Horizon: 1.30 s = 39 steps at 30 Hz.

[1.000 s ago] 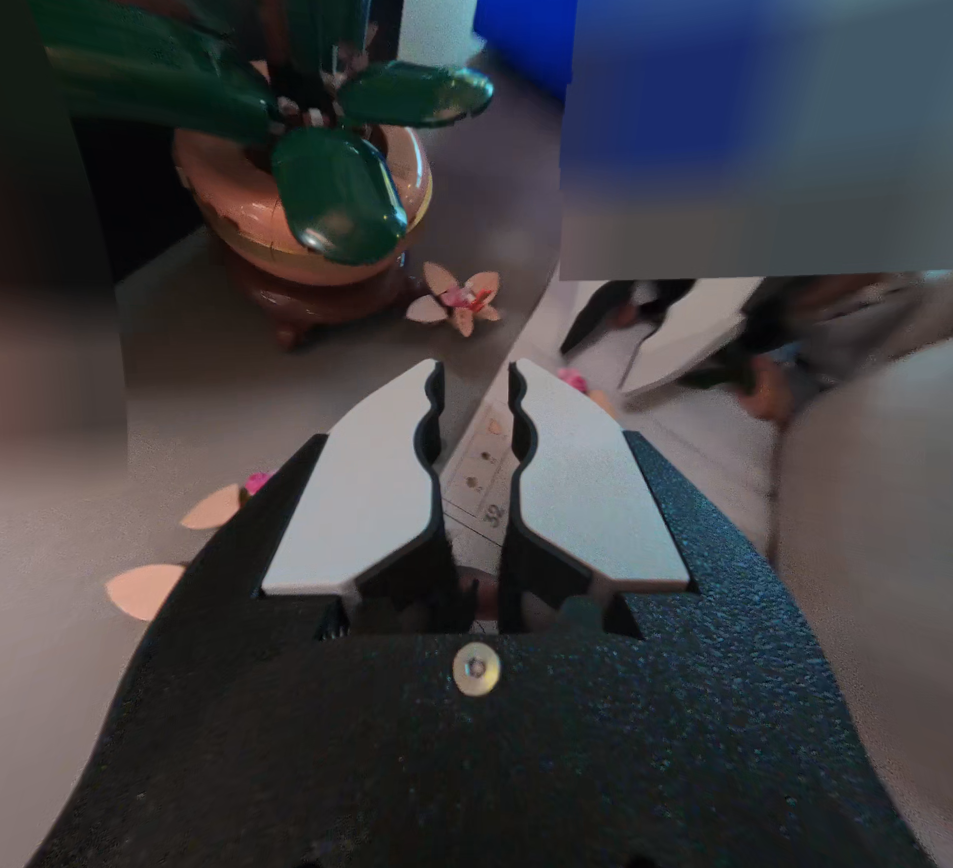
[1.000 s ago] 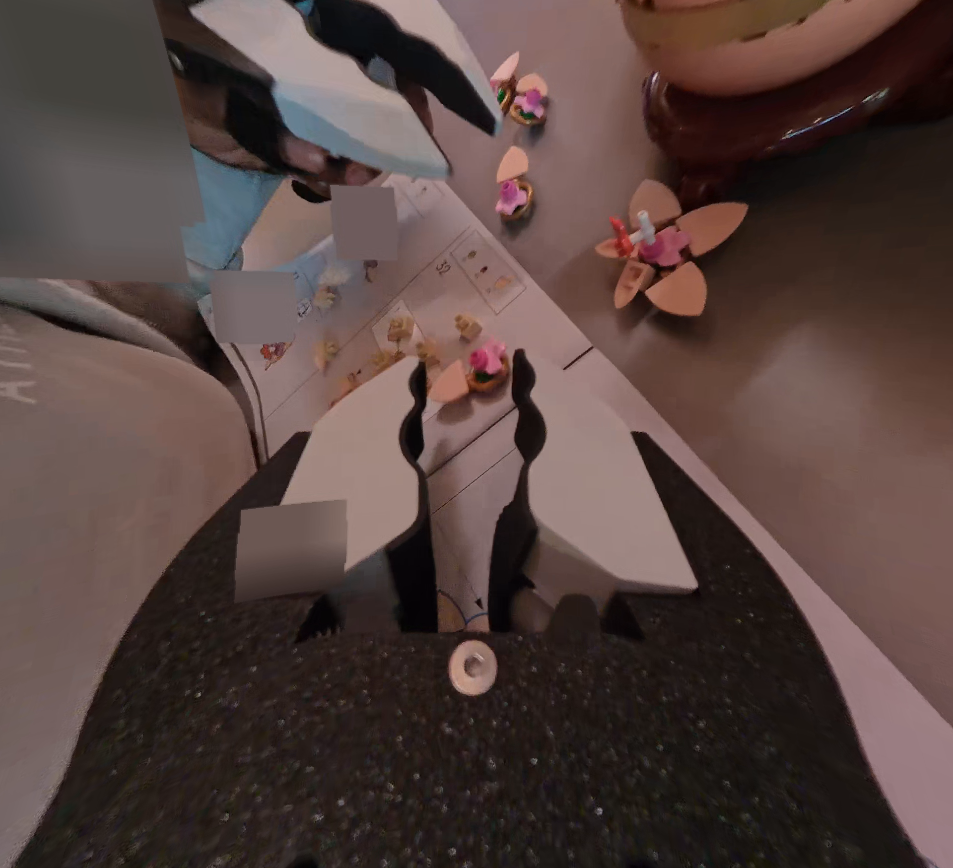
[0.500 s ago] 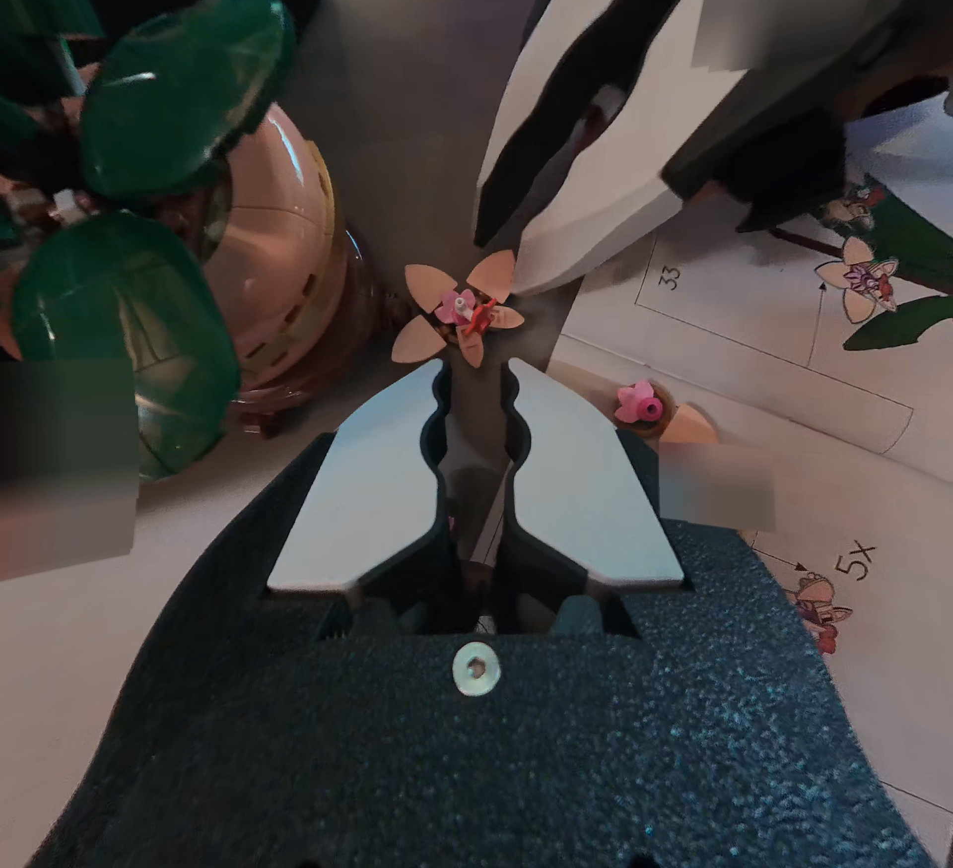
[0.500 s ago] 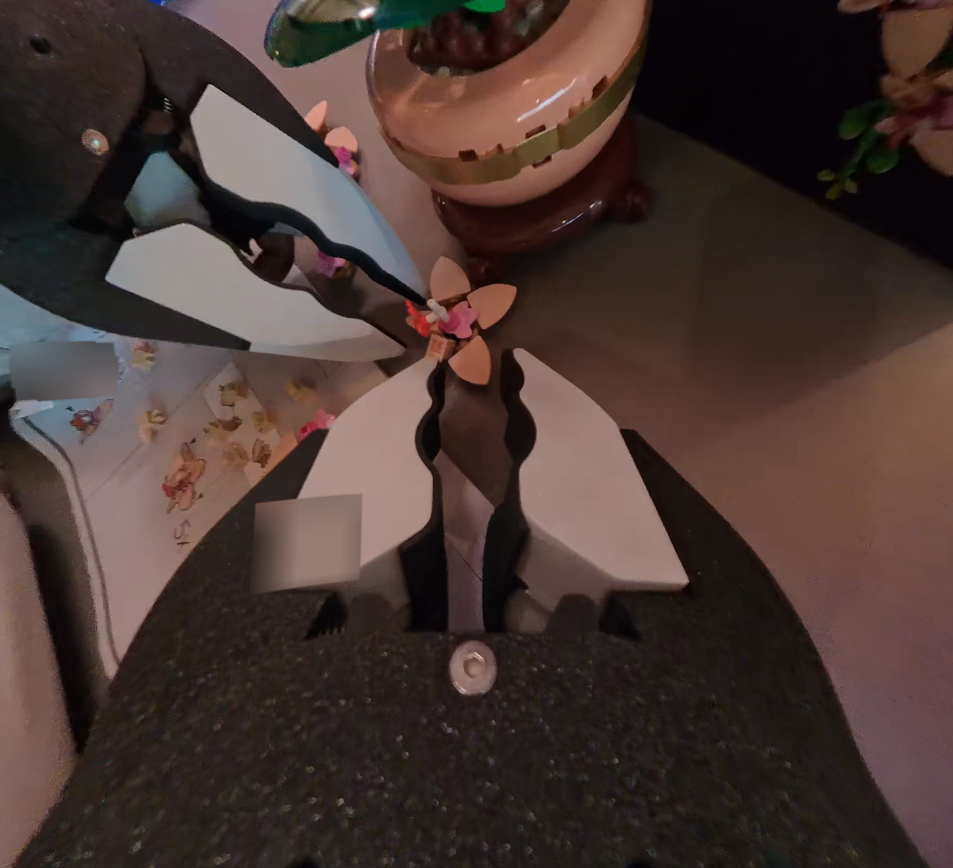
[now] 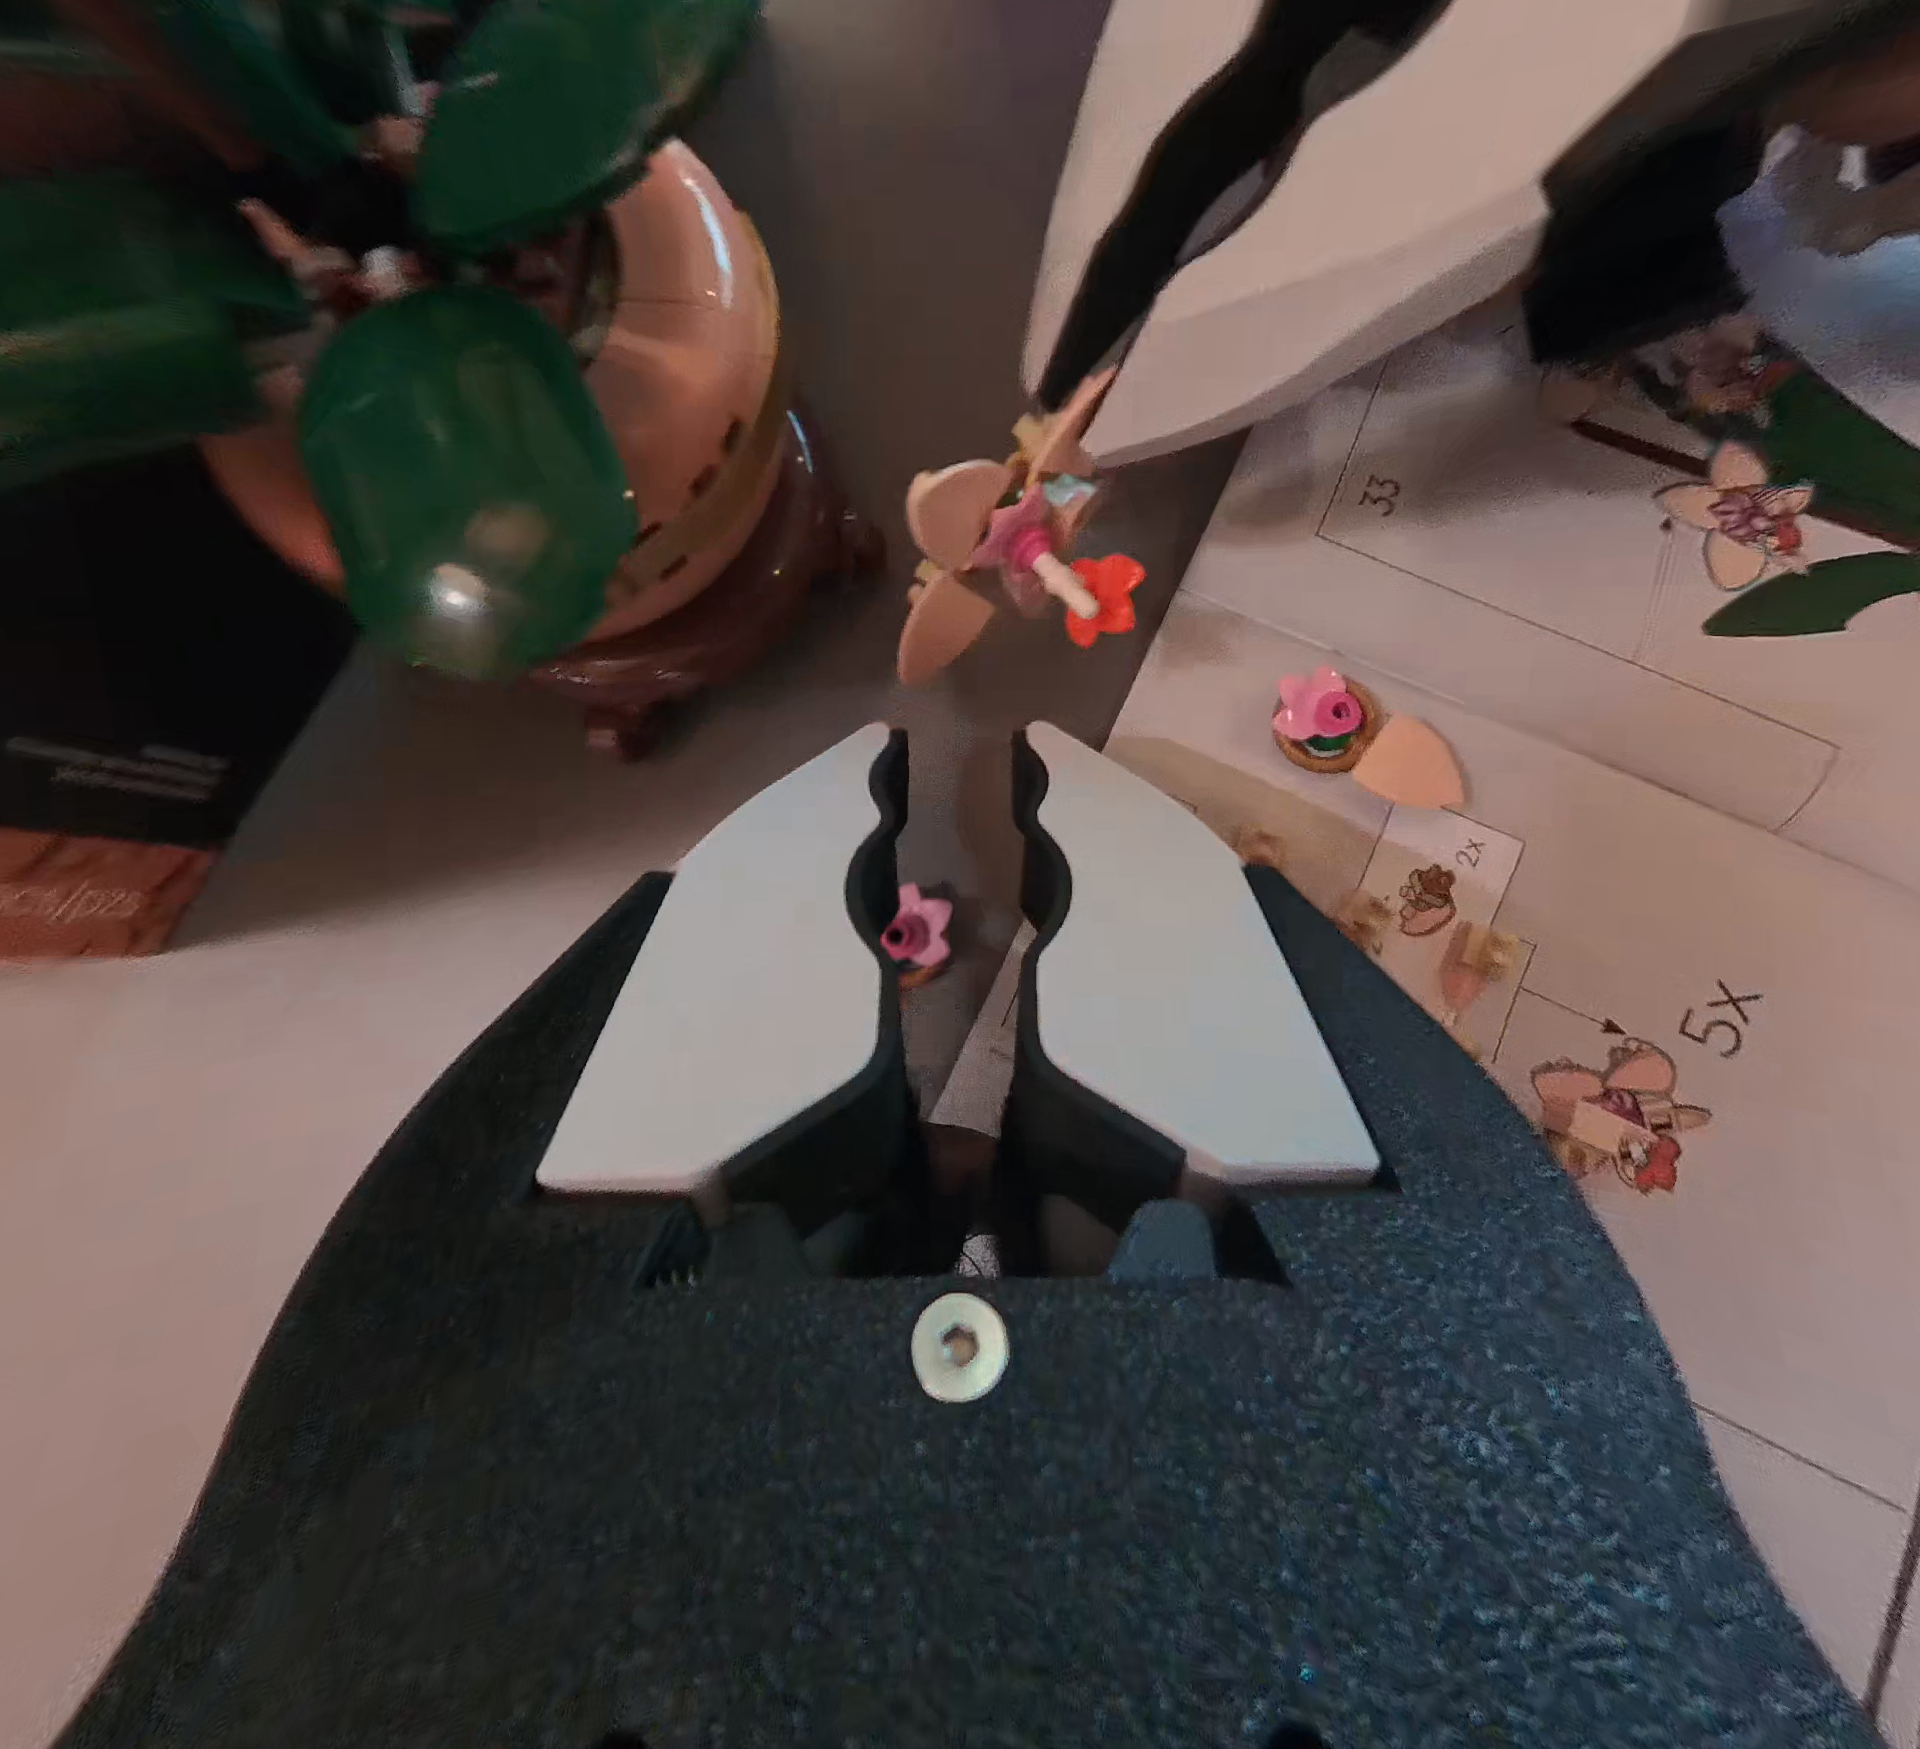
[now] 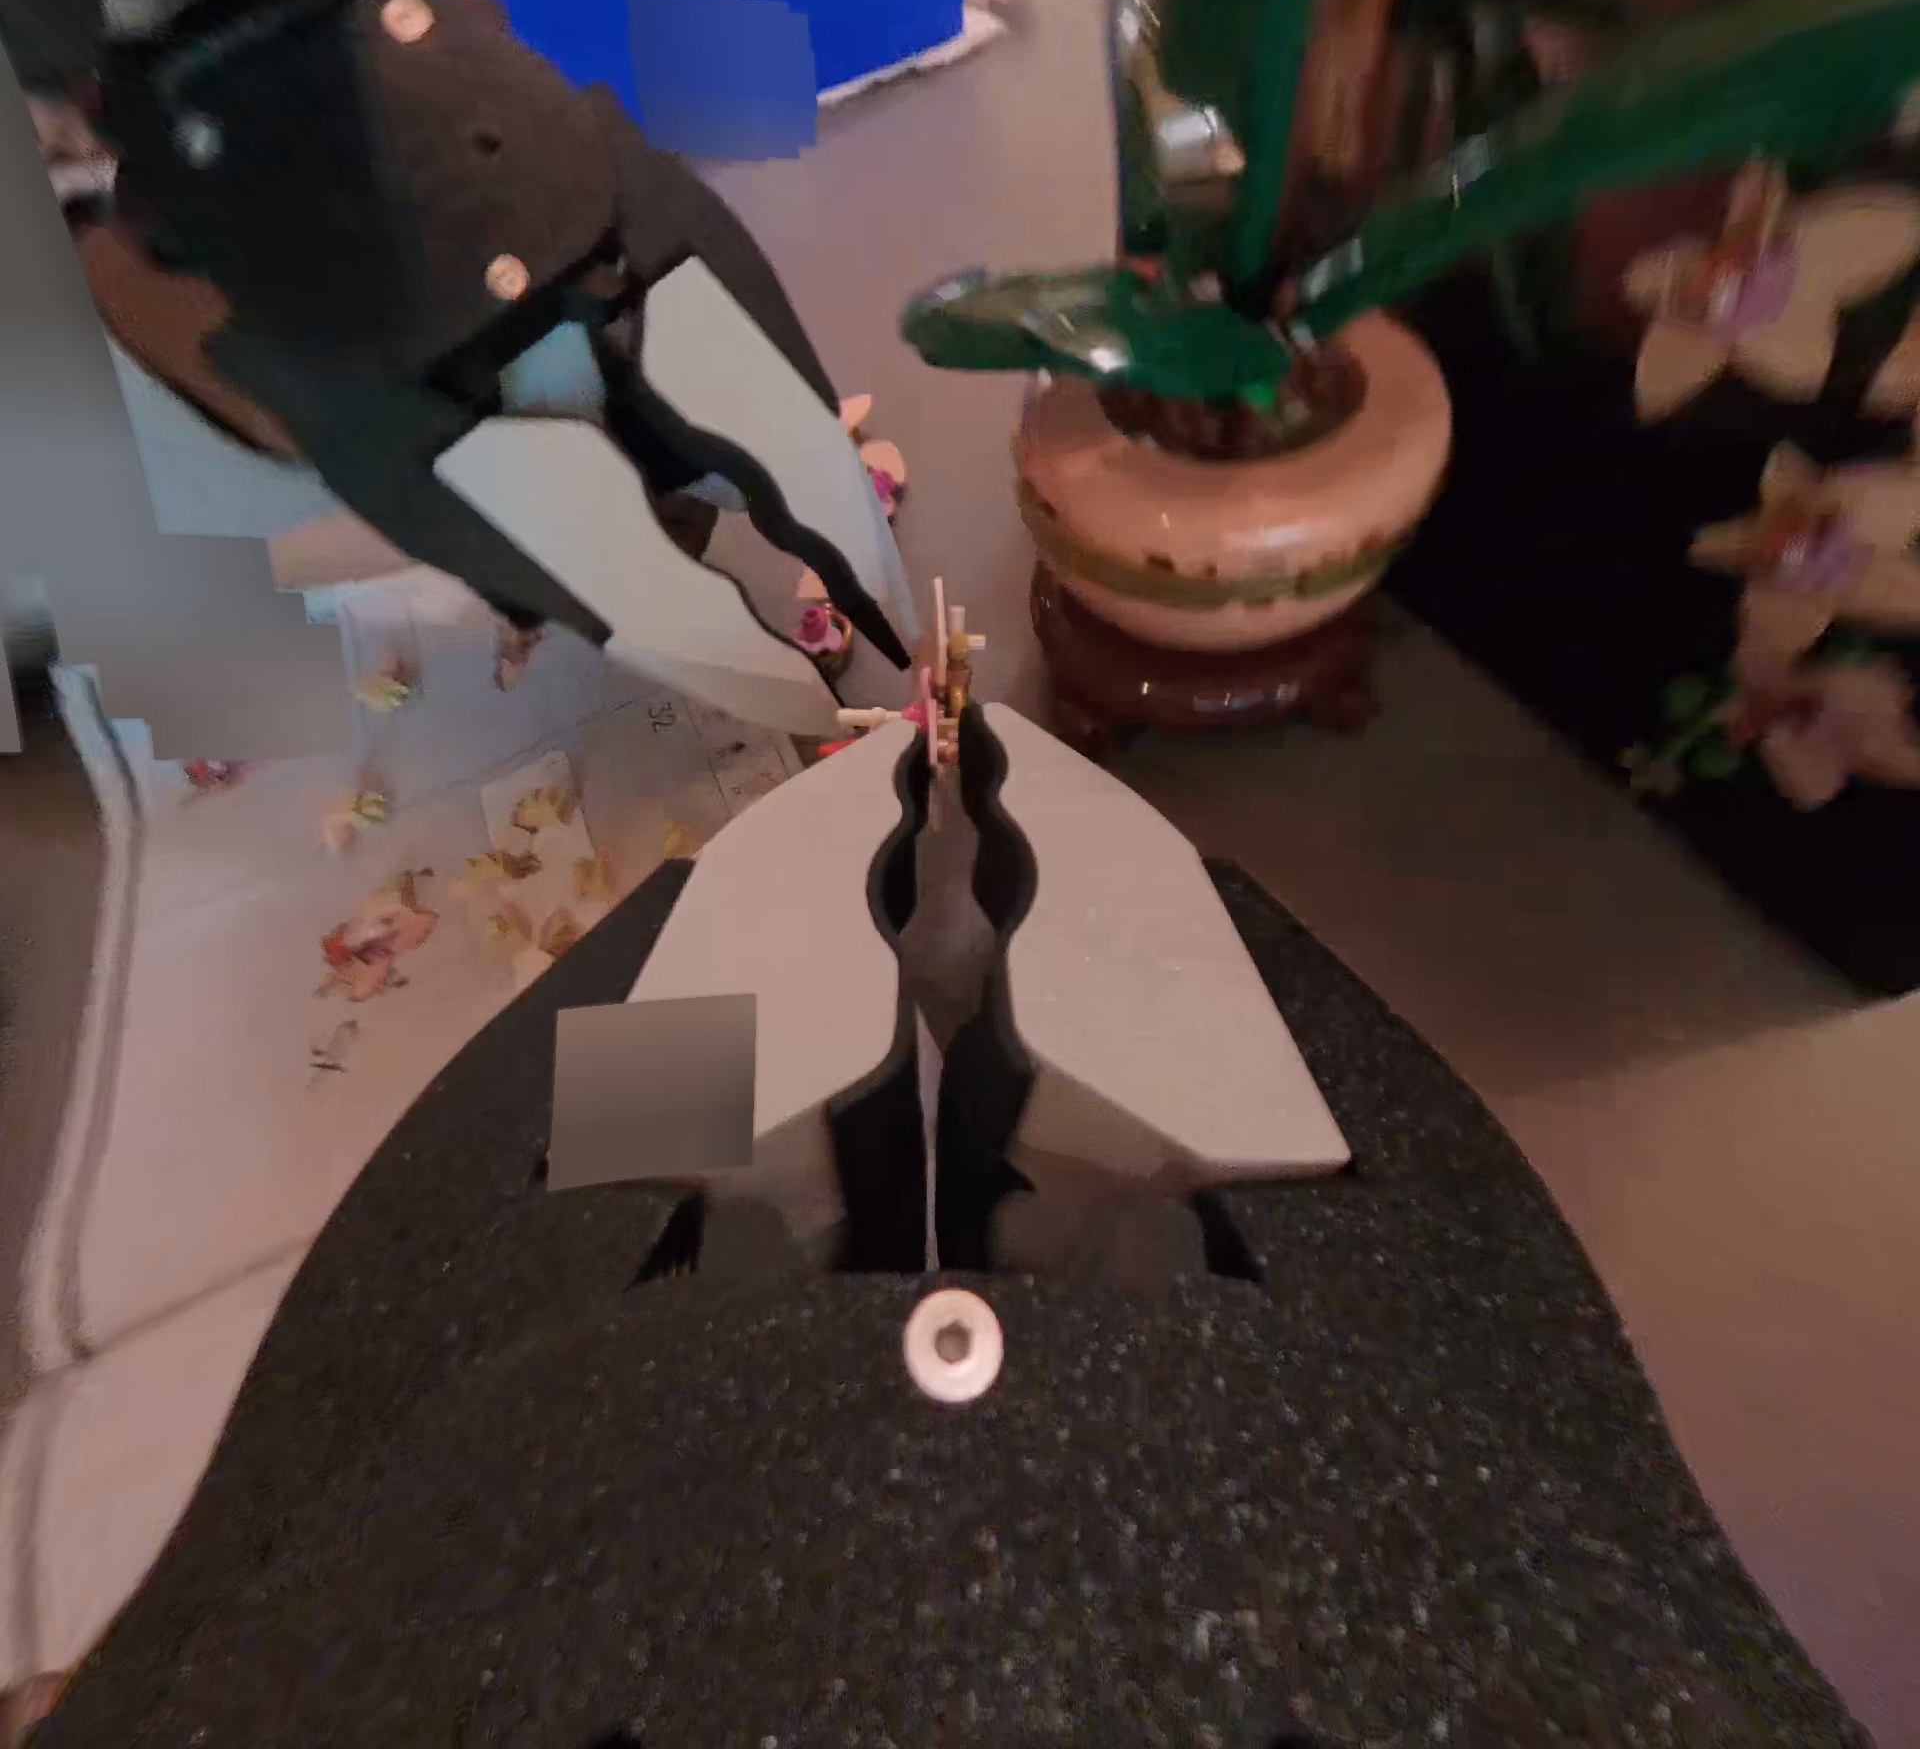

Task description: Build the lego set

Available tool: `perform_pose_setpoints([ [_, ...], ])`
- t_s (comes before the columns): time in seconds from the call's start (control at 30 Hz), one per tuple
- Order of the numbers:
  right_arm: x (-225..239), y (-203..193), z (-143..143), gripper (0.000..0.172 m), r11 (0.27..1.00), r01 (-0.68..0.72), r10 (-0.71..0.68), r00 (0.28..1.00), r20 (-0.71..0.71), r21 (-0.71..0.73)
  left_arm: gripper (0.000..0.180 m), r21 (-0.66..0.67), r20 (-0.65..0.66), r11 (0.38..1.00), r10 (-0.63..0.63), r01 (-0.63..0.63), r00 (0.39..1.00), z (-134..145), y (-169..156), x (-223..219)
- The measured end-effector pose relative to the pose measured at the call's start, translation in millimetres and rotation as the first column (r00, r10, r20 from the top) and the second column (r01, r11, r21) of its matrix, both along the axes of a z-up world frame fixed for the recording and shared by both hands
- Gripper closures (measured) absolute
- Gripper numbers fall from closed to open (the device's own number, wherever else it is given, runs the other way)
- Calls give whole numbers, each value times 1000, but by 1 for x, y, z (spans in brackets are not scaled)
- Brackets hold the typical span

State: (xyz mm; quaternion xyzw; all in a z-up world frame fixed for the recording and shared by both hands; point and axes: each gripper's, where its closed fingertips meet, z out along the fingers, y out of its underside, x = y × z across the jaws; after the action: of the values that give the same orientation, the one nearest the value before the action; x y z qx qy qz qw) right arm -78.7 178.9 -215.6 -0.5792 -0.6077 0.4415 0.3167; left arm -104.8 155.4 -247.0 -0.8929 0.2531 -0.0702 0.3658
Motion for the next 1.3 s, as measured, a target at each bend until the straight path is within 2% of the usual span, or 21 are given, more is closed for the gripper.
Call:
perform_pose_setpoints([
  [0.07, 1, -6, 13, 167, 975, -35, 50, 997, -62, 220, 161, 44, 35, 999, 3, -5, 999, 10, -5, -3],
  [0.1, 1, -9, 21, 167, 937, -37, 76, 992, -98, 346, 160, 80, 56, 997, -9, 4, 998, 16, -7, -2],
  [0.2, 5, -22, 50, 168, 731, 25, 161, 965, -208, 681, 159, 256, 100, 966, -74, 47, 992, 41, -14, 5],
  [0.23, 7, -28, 57, 168, 675, 43, 186, 956, -226, 737, 159, 331, 101, 942, -94, 55, 990, 51, -16, 7],
  [0.27, 9, -35, 62, 168, 648, 45, 210, 949, -235, 760, 159, 407, 95, 911, -115, 67, 989, 62, -19, 9],
  [0.37, 17, -51, 82, 168, 640, 81, 259, 914, -314, 764, 156, 597, 40, 794, -169, 113, 985, 91, -32, 14],
  [0.43, 22, -60, 91, 168, 616, 91, 292, 896, -334, 782, 156, 659, 16, 740, -187, 130, 982, 104, -41, 15],
  [0.7, 34, -100, 107, 168, 574, 55, 403, 850, -340, 817, 158, 758, 89, 636, -322, 146, 942, 130, -79, 30],
  [0.77, 34, -107, 109, 168, 602, 37, 411, 841, -350, 798, 160, 768, 94, 622, -349, 156, 932, 131, -87, 33],
  [0.9, 33, -118, 115, 167, 738, -8, 403, 807, -431, 674, 163, 782, 102, 601, -385, 165, 917, 136, -102, 38],
  [0.97, 35, -122, 120, 167, 775, -20, 401, 788, -467, 632, 165, 792, 101, 590, -384, 160, 918, 138, -107, 37],
  [1.2, 39, -137, 120, 167, 816, -70, 414, 764, -496, 573, 167, 796, 96, 587, -364, 148, 926, 139, -120, 37],
  [1.3, 47, -140, 110, 167, 762, -46, 428, 784, -449, 646, 167, 782, 104, 606, -360, 147, 927, 132, -127, 37],
])
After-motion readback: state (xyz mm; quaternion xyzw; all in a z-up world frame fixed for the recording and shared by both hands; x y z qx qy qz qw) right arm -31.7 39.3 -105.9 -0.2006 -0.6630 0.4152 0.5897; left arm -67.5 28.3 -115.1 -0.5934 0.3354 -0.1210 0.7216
